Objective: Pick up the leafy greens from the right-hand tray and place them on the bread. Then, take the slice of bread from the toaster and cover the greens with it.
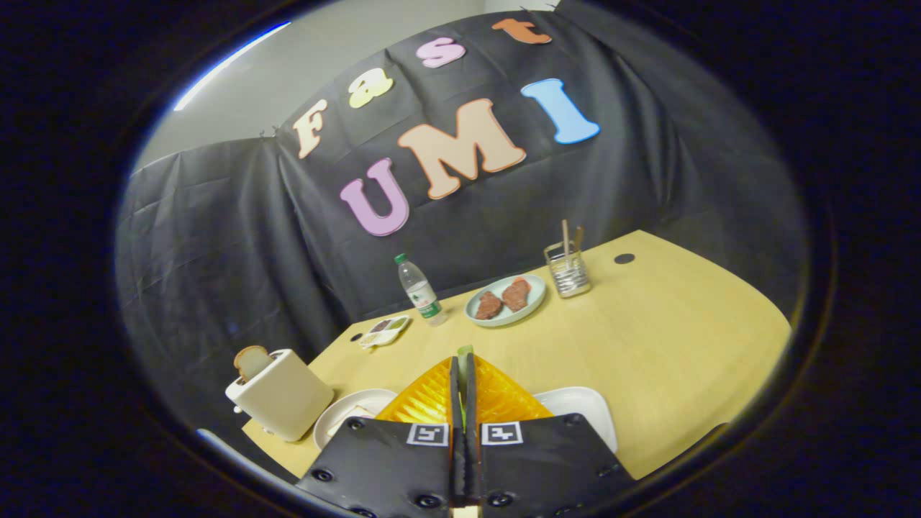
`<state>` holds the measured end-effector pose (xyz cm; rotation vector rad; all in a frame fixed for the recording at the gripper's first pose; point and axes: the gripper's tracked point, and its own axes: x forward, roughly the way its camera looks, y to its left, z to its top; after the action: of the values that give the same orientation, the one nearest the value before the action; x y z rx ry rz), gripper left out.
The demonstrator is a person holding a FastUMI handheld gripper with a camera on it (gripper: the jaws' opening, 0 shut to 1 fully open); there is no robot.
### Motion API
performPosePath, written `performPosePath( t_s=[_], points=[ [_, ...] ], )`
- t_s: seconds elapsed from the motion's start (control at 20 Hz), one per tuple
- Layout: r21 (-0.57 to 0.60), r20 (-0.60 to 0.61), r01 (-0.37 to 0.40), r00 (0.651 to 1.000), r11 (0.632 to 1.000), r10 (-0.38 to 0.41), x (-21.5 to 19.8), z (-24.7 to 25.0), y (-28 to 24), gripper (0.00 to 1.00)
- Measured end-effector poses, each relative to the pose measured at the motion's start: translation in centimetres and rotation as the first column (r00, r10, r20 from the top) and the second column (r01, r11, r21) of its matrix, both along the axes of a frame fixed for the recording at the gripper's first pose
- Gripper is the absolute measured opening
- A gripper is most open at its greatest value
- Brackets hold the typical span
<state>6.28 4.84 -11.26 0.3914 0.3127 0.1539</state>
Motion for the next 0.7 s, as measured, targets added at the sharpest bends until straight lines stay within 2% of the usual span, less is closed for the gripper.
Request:
performPosePath(
  t_s=[0.35, 0.7],
  points=[
    [0.012, -0.01, -0.204, 0.979, 0.979, 0.205, 0.4, 0.2, 13.6, 0.03],
    [0.04, -0.045, -0.297, 0.953, 0.954, 0.298, 0.7, -1.0, 21.8, 0.03]
  ],
)
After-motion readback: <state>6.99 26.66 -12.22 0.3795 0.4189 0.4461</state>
